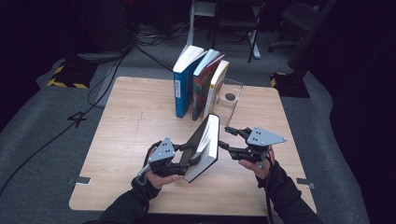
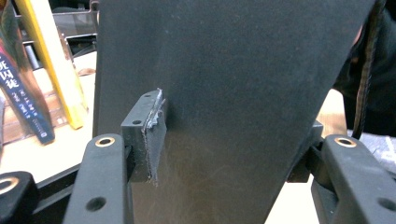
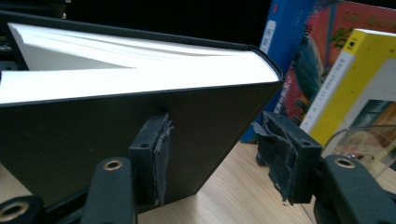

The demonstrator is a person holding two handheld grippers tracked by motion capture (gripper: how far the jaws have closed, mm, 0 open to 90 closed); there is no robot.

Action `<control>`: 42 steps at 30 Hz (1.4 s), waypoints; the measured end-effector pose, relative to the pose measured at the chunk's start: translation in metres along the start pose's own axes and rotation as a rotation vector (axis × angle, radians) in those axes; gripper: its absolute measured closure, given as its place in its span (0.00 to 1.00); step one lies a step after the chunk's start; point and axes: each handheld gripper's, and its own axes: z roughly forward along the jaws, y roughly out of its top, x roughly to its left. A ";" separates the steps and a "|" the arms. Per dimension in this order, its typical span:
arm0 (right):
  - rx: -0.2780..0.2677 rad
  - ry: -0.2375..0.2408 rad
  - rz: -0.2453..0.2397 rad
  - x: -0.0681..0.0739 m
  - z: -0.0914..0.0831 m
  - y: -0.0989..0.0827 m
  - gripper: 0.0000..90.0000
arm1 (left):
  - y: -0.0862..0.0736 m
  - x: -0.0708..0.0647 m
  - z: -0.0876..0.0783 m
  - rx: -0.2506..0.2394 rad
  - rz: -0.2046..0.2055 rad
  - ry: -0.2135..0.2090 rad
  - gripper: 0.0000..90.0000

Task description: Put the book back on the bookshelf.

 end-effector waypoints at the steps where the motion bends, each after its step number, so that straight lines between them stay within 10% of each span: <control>1: -0.003 -0.001 0.000 0.002 0.001 0.000 0.49 | -0.001 0.000 -0.002 0.000 -0.006 0.004 0.49; 18: 0.051 0.074 -0.041 0.025 0.017 -0.009 0.42 | -0.007 -0.005 -0.014 0.054 0.033 0.031 0.51; 27: 0.067 0.103 -0.025 0.030 0.022 -0.015 0.41 | -0.026 -0.022 -0.012 0.187 0.063 0.065 0.37; 42: 0.072 0.112 -0.019 0.041 0.039 -0.019 0.39 | -0.041 -0.038 0.014 0.195 -0.002 0.272 0.19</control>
